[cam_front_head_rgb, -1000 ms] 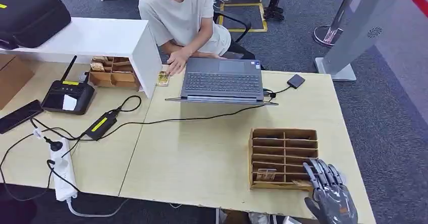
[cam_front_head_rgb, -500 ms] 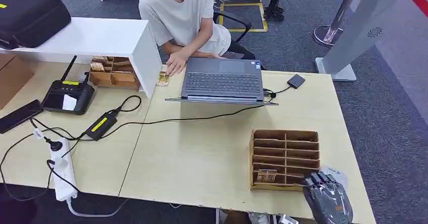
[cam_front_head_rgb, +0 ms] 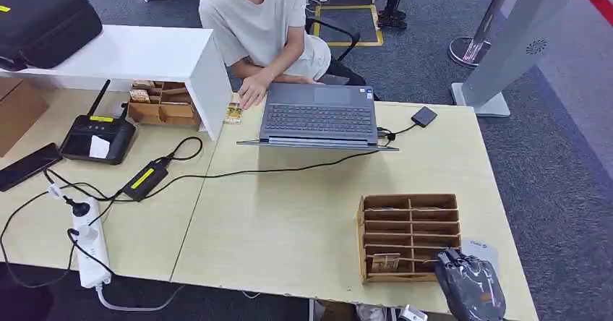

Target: Pass the card to the sensor for recognition and then transmit it.

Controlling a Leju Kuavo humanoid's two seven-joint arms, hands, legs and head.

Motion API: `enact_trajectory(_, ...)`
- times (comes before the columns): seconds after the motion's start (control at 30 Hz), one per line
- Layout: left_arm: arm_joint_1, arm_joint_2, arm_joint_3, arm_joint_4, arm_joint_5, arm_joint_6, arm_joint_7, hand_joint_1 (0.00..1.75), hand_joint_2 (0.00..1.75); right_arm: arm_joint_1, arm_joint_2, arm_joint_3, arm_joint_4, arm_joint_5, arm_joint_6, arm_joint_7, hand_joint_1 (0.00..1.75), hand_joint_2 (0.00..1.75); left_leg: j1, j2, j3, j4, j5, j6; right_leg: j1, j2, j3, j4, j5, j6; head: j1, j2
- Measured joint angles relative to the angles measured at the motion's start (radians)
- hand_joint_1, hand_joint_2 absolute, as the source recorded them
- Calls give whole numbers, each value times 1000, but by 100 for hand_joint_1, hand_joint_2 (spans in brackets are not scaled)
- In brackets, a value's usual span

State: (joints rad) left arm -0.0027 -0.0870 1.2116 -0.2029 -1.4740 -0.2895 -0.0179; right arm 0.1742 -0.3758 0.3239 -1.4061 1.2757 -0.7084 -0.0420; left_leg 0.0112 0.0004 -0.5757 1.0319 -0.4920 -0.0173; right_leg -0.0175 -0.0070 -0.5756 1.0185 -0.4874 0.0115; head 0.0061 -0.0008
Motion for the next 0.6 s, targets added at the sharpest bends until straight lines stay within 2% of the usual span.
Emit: enact_trajectory(0.6, 0, 0, 0, 0, -2, 29, -18, 0, 175, 0, 0, 1, 0, -2, 0, 5, 175, 175, 0, 0, 1, 0, 0, 0, 0, 0, 1, 0, 0, 0, 0, 0)
